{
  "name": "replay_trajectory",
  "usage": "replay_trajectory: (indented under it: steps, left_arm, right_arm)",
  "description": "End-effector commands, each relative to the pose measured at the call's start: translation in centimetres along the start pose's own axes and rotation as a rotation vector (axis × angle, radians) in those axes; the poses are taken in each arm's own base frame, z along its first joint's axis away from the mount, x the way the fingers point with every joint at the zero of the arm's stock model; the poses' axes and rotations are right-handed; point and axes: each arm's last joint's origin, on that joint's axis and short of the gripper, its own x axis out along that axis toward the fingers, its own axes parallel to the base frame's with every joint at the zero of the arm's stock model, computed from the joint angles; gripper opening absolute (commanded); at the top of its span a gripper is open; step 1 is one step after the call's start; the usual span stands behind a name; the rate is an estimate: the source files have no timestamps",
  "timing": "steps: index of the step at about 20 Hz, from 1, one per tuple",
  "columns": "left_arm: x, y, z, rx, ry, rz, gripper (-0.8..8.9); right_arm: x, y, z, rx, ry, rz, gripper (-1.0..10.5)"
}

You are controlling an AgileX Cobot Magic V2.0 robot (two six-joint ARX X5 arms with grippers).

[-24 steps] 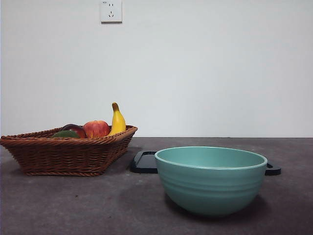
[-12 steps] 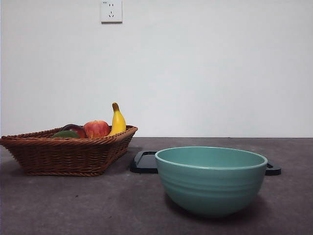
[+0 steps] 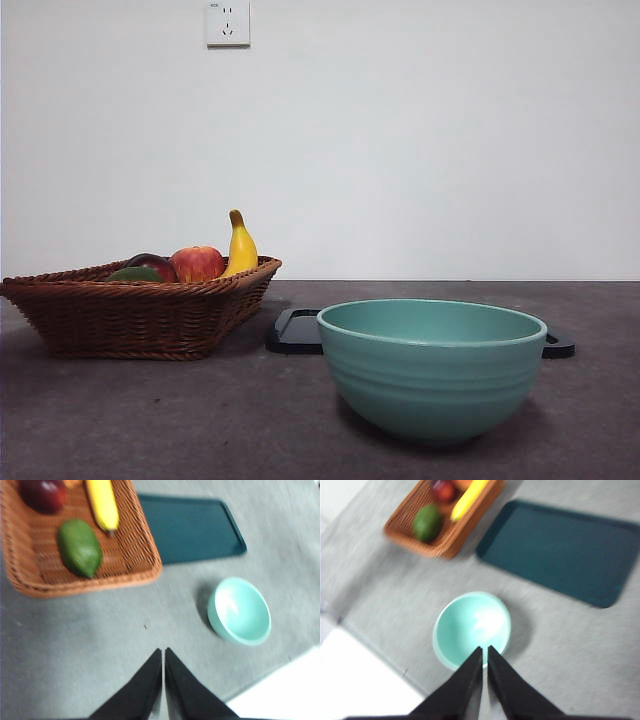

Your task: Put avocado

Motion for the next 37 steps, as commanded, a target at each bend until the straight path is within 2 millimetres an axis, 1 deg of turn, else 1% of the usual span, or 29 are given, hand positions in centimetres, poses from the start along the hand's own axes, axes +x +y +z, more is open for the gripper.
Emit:
replay_trajectory:
  steps: [1,4,5,6,7,9,10,11,15,19,23,28,33,37]
  left_arm:
    - [-0.3,-0.4,0.4,0.054,-0.008,-0.015,0.09]
    - [-0.3,-0.4,0.4,0.064,-0.009,-0.018,0.10]
    - [-0.3,-0.4,0.4,0.064,-0.009,-0.018,0.20]
    - [-0.3,-0.4,0.4,0.064,-0.009,-0.018,0.54]
    - [-0.3,-0.4,0.4,0.064,-0.009,-0.018,1.25]
    - [-0.3,-0.4,0.4,0.064,-0.009,-0.018,3.29]
    - [-0.3,-0.4,0.4,0.064,-0.010,-0.018,4.02]
    - [-0.3,-0.4,0.4,0.065,-0.013,-0.018,4.23]
    - [-0.1,-0.4,0.8,0.054,-0.030,-0.018,4.25]
    - [1.1,0.2,1.8,0.036,-0.005,-0.010,4.15]
    - [3.4,0.8,3.6,0.039,0.013,0.020,4.03]
    - [7.1,1.1,7.4,0.076,0.054,0.128,4.03]
    - [12.2,1.8,10.1,0.101,0.137,0.265,4.02]
    - [16.6,2.8,10.8,0.113,0.189,0.323,4.02]
  right_arm:
    - [0.2,0.5,0.3,-0.058,0.031,0.037,0.1]
    - [0.5,0.7,0.3,-0.073,0.048,0.057,0.1]
    - [0.5,0.7,0.3,-0.071,0.052,0.057,0.1]
    - [0.6,0.7,0.3,-0.070,0.053,0.057,0.3]
    - [0.6,0.7,0.4,-0.066,0.054,0.057,1.0]
    - [0.6,0.7,0.4,-0.067,0.052,0.057,3.2]
    - [0.6,0.7,0.4,-0.068,0.050,0.055,3.7]
    - [0.6,0.7,0.4,-0.068,0.050,0.054,3.8]
    - [0.6,0.7,0.4,-0.066,0.049,0.055,3.8]
    - [0.6,0.7,0.4,-0.066,0.048,0.054,3.8]
    - [0.6,0.7,0.4,-0.066,0.048,0.054,3.8]
    - [0.6,0.7,0.4,-0.066,0.047,0.054,3.8]
    - [0.6,0.7,0.4,-0.067,0.047,0.050,3.8]
    - [0.6,0.7,0.4,-0.067,0.047,0.050,3.8]
